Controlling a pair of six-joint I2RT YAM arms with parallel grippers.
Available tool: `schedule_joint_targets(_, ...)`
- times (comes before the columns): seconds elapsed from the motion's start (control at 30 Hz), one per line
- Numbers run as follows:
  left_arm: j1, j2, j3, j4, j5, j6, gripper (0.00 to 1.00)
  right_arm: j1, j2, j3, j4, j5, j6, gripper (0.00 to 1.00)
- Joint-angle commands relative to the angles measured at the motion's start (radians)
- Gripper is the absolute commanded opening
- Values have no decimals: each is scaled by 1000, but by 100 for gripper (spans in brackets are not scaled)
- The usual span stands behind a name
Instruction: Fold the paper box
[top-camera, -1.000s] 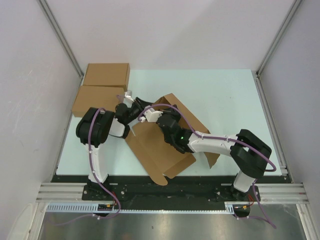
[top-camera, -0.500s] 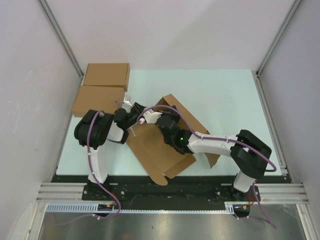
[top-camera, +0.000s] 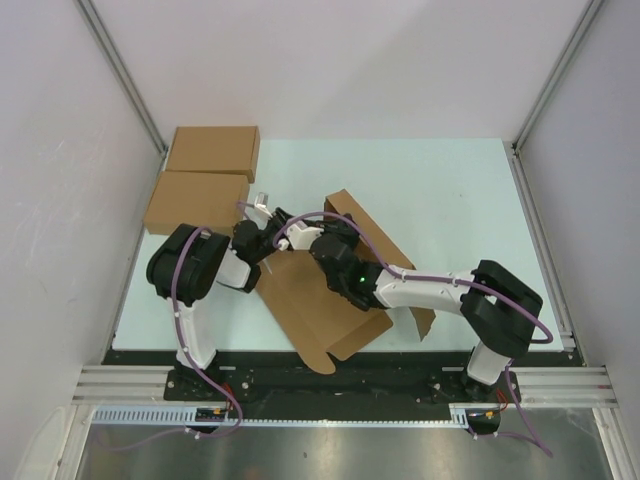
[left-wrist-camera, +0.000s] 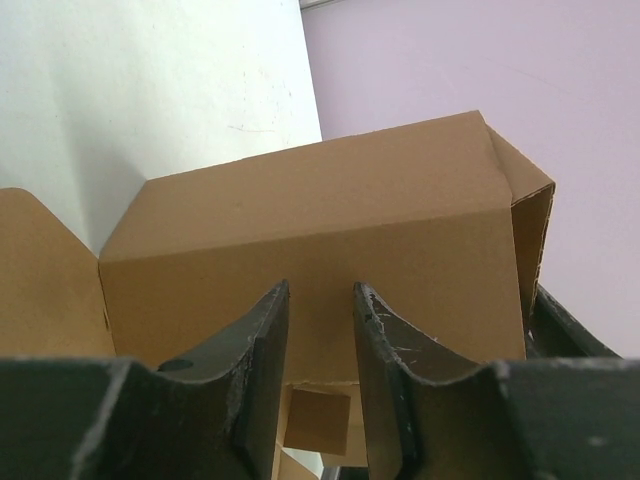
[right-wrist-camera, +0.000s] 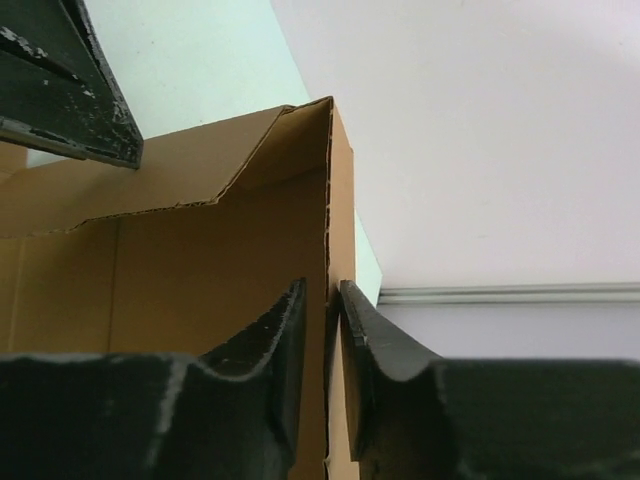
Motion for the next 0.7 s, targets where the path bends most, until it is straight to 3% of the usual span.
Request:
schedule_joint_targets(0.0,-13,-20,-7,306,-8,17,37,15,-26,11,-30,-20,69,30)
schedule_joint_targets(0.13,-15,-16,-5,300,-13,20,37,14,-55,24,-94,-55,151,45)
schedule_joint_targets(0.33,-17,-16,-9,300,-15,32,37,-6,-99,84,-224,-150,318,52)
schedule_joint_targets(0.67,-17,-19,-2,281,-12,49,37,-66,-145,138,-337,-280,464,56)
